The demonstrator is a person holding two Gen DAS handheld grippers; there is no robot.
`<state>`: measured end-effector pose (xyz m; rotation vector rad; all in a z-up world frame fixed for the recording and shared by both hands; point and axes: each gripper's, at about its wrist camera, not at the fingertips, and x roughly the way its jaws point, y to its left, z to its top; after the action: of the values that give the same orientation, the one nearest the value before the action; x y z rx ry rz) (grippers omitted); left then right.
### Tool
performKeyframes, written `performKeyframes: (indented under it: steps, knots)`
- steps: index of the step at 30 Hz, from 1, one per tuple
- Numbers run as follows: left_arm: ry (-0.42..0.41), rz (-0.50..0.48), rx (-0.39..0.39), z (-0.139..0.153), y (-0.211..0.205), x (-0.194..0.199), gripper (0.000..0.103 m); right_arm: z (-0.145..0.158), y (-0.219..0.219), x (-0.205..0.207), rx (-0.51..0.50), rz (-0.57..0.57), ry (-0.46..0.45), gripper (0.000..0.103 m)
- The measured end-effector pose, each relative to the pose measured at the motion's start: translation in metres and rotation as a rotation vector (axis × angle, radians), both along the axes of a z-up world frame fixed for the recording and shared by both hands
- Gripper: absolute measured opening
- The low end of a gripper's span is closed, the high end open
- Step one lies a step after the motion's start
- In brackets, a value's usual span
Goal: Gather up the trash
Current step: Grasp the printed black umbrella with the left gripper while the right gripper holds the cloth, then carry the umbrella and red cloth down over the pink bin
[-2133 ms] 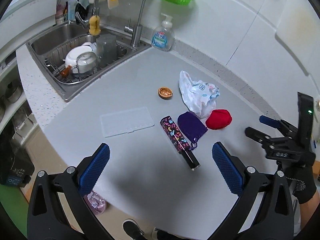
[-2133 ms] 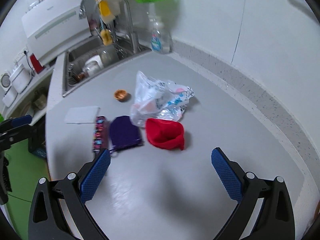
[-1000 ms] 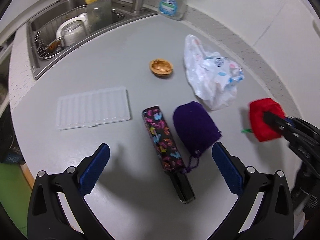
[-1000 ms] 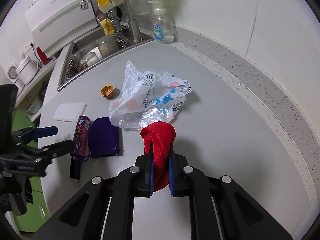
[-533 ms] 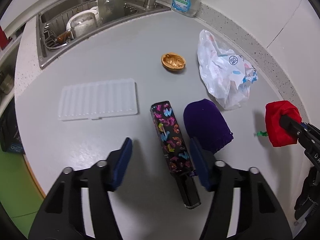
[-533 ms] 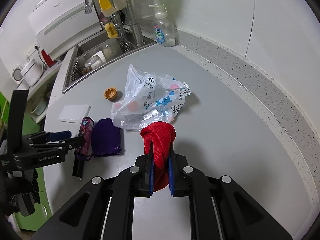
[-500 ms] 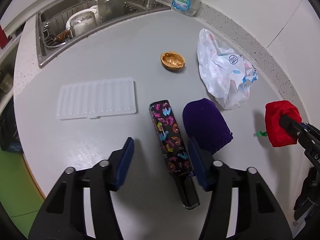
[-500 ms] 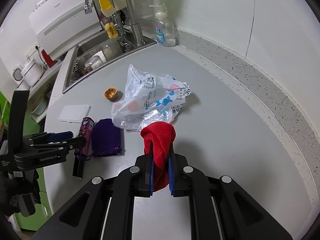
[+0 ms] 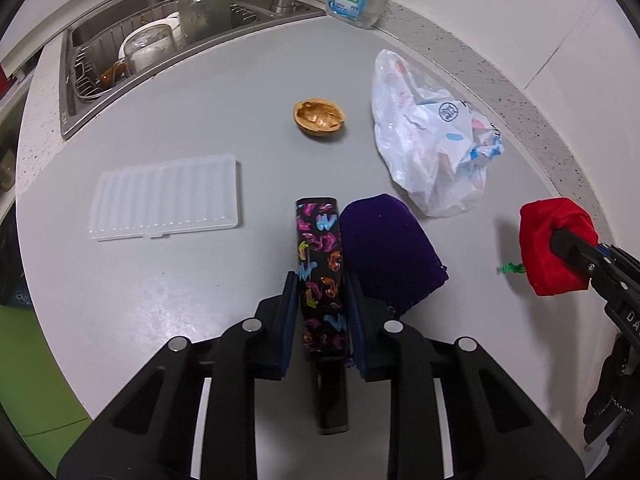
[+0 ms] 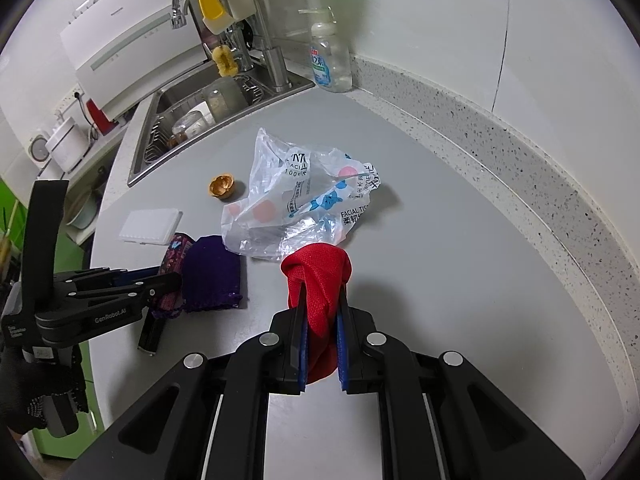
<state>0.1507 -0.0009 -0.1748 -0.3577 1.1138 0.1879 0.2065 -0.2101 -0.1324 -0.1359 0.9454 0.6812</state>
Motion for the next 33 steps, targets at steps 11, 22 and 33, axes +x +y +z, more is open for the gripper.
performKeyframes:
  steps: [11,22,33]
  knots:
    - [-0.051,-0.031,-0.016,0.022,0.005,-0.013,0.022,0.013,0.002,-0.011,0.016,0.006,-0.02,0.01]
    - [-0.143,-0.054,0.009,0.071,0.022,-0.055,0.022,0.042,0.035,-0.042,0.044,0.072,-0.06,0.01]
    - [-0.185,0.01,0.094,0.106,0.079,-0.138,0.022,0.073,0.113,-0.099,0.072,0.207,-0.089,0.01]
